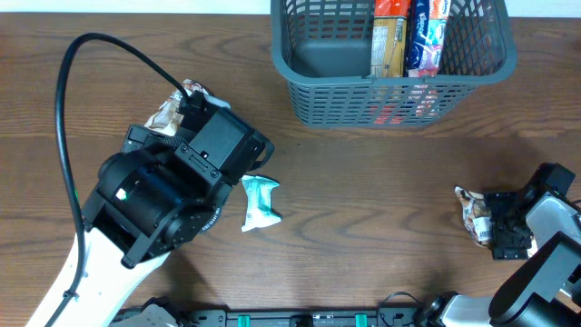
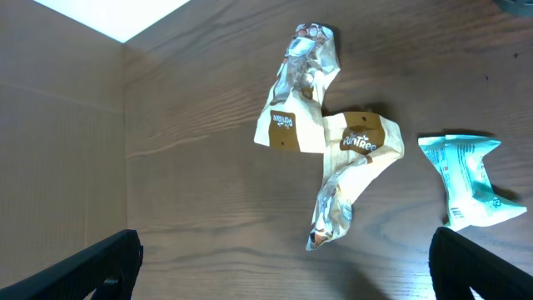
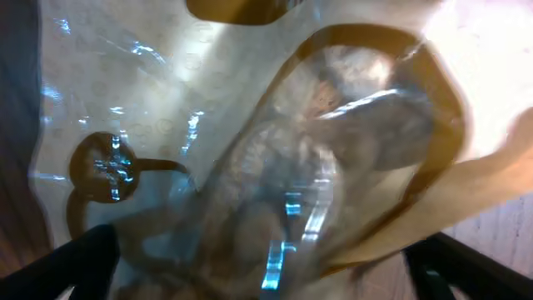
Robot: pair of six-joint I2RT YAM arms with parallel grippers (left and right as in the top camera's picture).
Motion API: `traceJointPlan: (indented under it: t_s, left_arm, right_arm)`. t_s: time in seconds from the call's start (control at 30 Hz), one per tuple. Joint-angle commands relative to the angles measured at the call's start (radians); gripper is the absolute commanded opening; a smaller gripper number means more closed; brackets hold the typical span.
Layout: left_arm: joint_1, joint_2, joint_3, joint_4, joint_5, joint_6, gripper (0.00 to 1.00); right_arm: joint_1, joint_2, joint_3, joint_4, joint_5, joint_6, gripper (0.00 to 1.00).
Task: Pack container
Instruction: 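Lower the right gripper onto the beige dried-food package and close, then lift the package and carry it into the grey basket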
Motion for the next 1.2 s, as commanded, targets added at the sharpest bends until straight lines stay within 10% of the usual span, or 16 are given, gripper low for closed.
traceJointPlan:
  t_s: [0.0,0.1,0.27,1.17]
  left_arm:
    - [0.005,0.001,0.004,-0.013,-0.002,-0.013,0.99]
    - [0.005,0.001,0.004,-0.013,-0.001,-0.013,0.99]
    - [0.005,0.001,0.004,-0.015,-0.001,-0.013,0.99]
    - [0.005,0.001,0.004,-0.016,-0.001,-0.013,0.99]
  right_arm:
    - [-0.012,-0.014,-0.010,-0.001,0.023,0.002,0.69]
    - [-0.012,-0.014,-0.010,-0.001,0.023,0.021,0.32]
    - [-0.025,-0.014,-0.010,-0.011,-0.031,0.104,0.01]
    - [-0.096,-0.406,0.395,0.309,-0.776,0.121,0.01]
